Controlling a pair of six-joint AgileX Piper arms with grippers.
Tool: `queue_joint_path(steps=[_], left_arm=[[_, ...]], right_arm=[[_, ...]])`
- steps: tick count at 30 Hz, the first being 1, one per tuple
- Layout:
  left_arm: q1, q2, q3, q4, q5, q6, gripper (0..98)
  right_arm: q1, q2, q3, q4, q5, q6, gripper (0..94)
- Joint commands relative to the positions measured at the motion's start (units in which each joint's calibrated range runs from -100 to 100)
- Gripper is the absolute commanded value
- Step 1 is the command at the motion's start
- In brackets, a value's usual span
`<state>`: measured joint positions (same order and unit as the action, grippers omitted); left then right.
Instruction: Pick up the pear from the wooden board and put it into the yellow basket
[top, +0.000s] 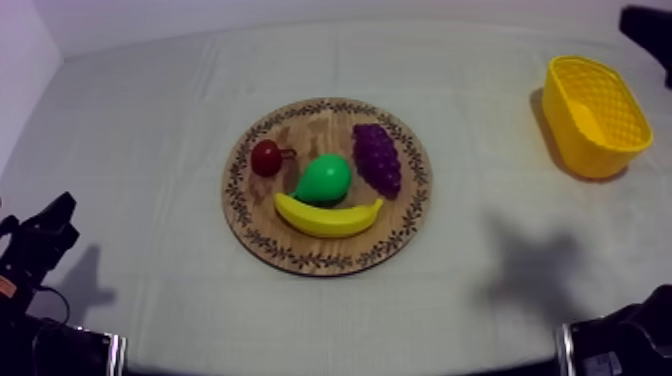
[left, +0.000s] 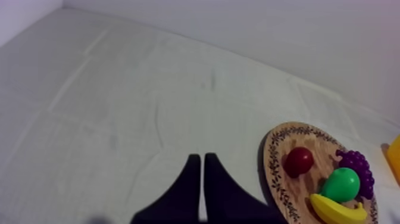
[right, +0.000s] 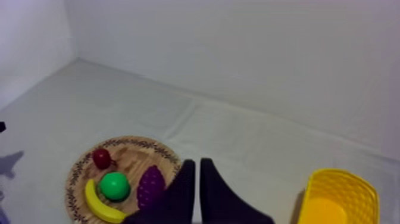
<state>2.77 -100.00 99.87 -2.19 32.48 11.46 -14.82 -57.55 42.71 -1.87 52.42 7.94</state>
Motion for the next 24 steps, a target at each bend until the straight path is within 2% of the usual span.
queue_joint_path(steps=[1,5,8,13,19,24], left_arm=[[0.01,0.0,0.02,-0.03,0.01,0.02,0.1],[0.01,0.0,0.02,-0.03,0.01,0.0,0.1],[0.01,0.0,0.02,-0.03,0.01,0.0,0.1],[0.01,0.0,0.02,-0.03,0.01,0.0,0.1],[0.01,0.0,0.02,-0.03,0.01,0.02,0.1],[0.01,0.0,0.02,-0.03,0.01,0.01,0.1]], right_arm=[[-2.16,13.38,-8.59,0.17,0.92,1.57,0.4],[-3.27,23.33,-15.54,-0.85,3.76,6.78,0.5],[-2.83,29.27,-19.21,-2.67,5.24,11.37,0.5],[-2.19,36.66,-21.52,-6.17,6.23,21.85,1.5],[-2.31,45.39,-25.12,-7.72,12.85,33.56,9.9],[-3.02,51.13,-27.04,-8.86,15.52,38.01,23.3]])
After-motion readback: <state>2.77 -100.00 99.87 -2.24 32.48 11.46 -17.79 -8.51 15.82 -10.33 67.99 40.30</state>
